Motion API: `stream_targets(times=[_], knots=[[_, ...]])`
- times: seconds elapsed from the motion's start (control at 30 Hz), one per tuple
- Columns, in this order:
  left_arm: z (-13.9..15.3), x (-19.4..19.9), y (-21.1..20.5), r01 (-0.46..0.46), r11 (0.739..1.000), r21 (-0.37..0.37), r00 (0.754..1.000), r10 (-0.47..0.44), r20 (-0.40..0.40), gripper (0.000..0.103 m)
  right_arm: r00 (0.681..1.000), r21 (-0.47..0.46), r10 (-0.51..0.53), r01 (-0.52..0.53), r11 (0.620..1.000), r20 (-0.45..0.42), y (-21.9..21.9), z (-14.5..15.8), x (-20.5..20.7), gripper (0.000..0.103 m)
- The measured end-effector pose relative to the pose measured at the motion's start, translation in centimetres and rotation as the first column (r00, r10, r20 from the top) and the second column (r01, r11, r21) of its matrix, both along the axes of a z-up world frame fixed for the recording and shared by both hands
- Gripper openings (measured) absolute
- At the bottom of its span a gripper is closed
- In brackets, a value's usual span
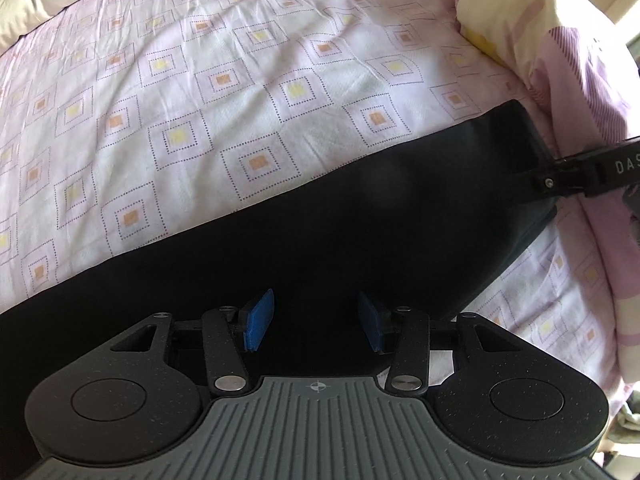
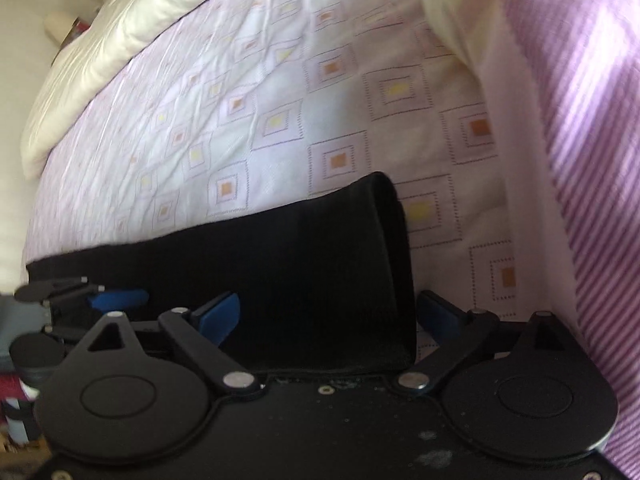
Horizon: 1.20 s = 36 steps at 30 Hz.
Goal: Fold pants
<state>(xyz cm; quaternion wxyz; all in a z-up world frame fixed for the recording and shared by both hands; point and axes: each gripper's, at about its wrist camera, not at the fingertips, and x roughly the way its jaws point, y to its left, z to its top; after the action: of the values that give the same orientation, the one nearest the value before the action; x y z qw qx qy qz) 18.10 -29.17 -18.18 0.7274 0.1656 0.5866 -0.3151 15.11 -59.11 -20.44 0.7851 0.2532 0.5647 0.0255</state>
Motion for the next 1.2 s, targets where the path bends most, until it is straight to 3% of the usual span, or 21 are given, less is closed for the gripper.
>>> stream_targets(times=[0.03, 0.17, 0.2, 0.37, 0.6, 0.87, 0.97, 1.1, 1.2], knots=[[0.0, 0.1, 0.1, -0.006, 1.0, -0.006, 1.0, 0.006, -0.004, 0.045, 1.0, 0.012, -0.005, 0.005, 1.0, 0.007, -0.3, 0.0, -0.1, 0.099], [0.1, 0.0, 0.4, -0.007, 1.0, -0.018, 1.0, 0.007, 0.004, 0.046, 0.992, 0.087, -0.123, 0.123, 0.989, 0.005, -2.9, -0.3, -1.9, 0.024], [0.1, -0.1, 0.4, -0.006, 1.0, -0.015, 1.0, 0.006, 0.008, 0.046, 0.988, 0.151, -0.155, 0.154, 0.976, -0.008, -3.3, -0.8, -2.2, 0.02], [0.2, -0.1, 0.5, -0.012, 1.0, -0.022, 1.0, 0.012, 0.004, 0.046, 0.969, 0.213, -0.243, 0.228, 0.95, 0.045, -1.9, 0.8, -2.8, 0.018], [0.2, -0.7, 0.4, 0.0, 1.0, -0.02, 0.999, 0.001, 0.04, 0.047, 0.945, 0.256, -0.255, 0.2, 0.946, 0.206, 1.4, 7.6, -3.8, 0.016], [0.8, -0.5, 1.5, 0.025, 0.998, -0.059, 0.999, -0.024, 0.028, 0.046, 0.95, 0.234, -0.162, 0.1, 0.967, 0.265, 7.6, 11.7, -2.7, 0.015], [2.6, 0.0, 4.6, -0.066, 0.995, -0.071, 0.994, 0.072, 0.084, 0.045, 0.953, 0.188, -0.142, 0.093, 0.978, 0.267, 10.0, 12.7, -2.3, 0.015], [4.4, 0.9, 11.8, -0.231, 0.963, -0.136, 0.968, 0.241, 0.065, 0.045, 0.962, 0.126, -0.072, 0.04, 0.991, 0.263, 15.1, 13.1, -1.0, 0.016], [4.8, 1.1, 17.6, -0.309, 0.942, -0.127, 0.946, 0.319, 0.06, 0.045, 0.968, 0.095, -0.03, 0.006, 0.995, 0.247, 20.1, 12.4, 0.8, 0.016]])
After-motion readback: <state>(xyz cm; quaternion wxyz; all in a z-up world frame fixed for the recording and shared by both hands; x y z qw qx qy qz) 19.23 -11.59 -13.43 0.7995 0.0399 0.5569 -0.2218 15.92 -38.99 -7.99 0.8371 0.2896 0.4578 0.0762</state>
